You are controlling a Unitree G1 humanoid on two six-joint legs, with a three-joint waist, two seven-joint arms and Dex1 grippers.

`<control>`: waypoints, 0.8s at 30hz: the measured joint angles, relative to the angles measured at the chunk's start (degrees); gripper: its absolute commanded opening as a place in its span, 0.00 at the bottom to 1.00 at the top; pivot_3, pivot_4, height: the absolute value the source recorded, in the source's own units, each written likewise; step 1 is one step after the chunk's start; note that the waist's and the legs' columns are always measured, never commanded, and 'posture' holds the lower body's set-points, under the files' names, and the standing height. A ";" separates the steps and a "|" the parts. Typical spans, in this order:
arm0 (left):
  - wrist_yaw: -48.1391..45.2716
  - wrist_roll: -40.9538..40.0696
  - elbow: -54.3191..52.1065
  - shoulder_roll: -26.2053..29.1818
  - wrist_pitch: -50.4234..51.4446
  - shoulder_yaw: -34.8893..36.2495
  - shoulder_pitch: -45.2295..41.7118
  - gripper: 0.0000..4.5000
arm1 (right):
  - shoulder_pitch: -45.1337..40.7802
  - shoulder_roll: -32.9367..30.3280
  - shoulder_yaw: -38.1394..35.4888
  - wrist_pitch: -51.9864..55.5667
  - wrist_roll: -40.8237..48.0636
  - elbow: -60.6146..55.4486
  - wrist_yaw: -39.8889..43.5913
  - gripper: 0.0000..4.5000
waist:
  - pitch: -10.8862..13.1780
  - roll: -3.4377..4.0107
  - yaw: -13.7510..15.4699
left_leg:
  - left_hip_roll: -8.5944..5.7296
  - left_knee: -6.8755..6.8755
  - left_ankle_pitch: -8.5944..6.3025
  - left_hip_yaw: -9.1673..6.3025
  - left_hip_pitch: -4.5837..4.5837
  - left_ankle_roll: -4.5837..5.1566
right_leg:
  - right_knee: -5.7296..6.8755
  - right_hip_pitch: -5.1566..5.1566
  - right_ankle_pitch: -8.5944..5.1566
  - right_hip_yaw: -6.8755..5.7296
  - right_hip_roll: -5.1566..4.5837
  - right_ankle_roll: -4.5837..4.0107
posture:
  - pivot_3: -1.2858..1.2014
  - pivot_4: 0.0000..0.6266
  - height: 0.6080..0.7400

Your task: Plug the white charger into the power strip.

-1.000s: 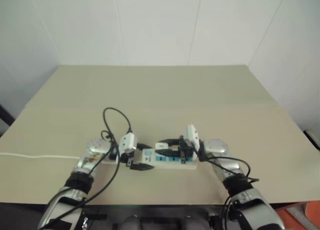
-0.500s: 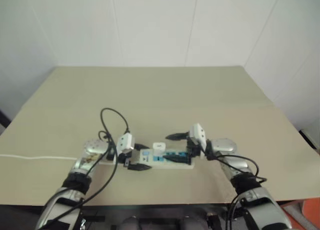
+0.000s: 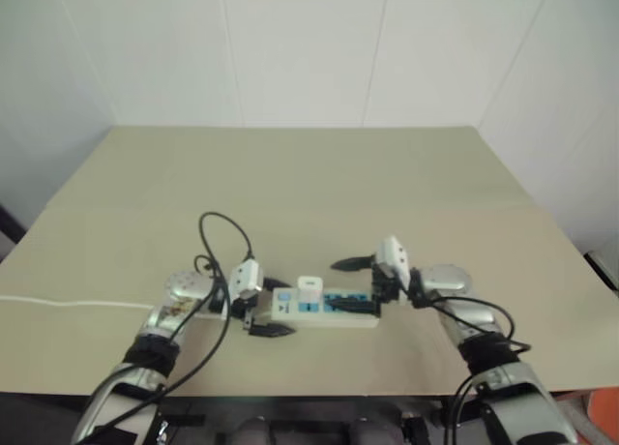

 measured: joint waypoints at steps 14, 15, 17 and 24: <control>-3.22 -9.04 -19.29 12.49 7.42 7.48 4.45 0.99 | 3.66 -12.49 -9.52 5.12 6.41 -10.03 3.00 1.00 | 0.48 0.06 -0.30 | 0.05 -0.08 0.00 0.02 -0.05 0.00 | -0.09 -0.07 -0.02 0.01 0.01 0.02 | 0.52 0.24 1.00; -3.52 -9.17 -19.61 14.24 7.61 8.42 5.21 0.99 | 5.03 -14.24 -10.36 5.59 6.79 -11.00 3.49 1.00 | 0.52 0.05 -0.27 | 0.06 -0.09 0.00 0.03 -0.06 0.00 | -0.11 -0.08 -0.02 0.01 0.01 0.01 | 0.52 0.24 1.00; -3.78 -9.44 -19.67 16.83 8.17 10.56 6.44 0.99 | 7.26 -16.60 -12.11 6.19 7.08 -12.06 3.77 1.00 | 0.57 0.06 -0.12 | 0.06 -0.11 0.00 0.04 -0.07 0.00 | -0.15 -0.08 -0.03 0.00 -0.01 0.02 | 0.52 0.24 1.00; -3.13 -11.53 -22.41 21.85 8.96 16.32 12.59 0.99 | 16.09 -22.16 -18.05 7.18 9.16 -17.47 3.74 1.00 | 0.66 0.09 -0.06 | 0.12 -0.11 -0.01 0.11 -0.05 -0.01 | -0.17 -0.09 -0.14 0.01 -0.02 0.16 | 0.52 0.24 1.00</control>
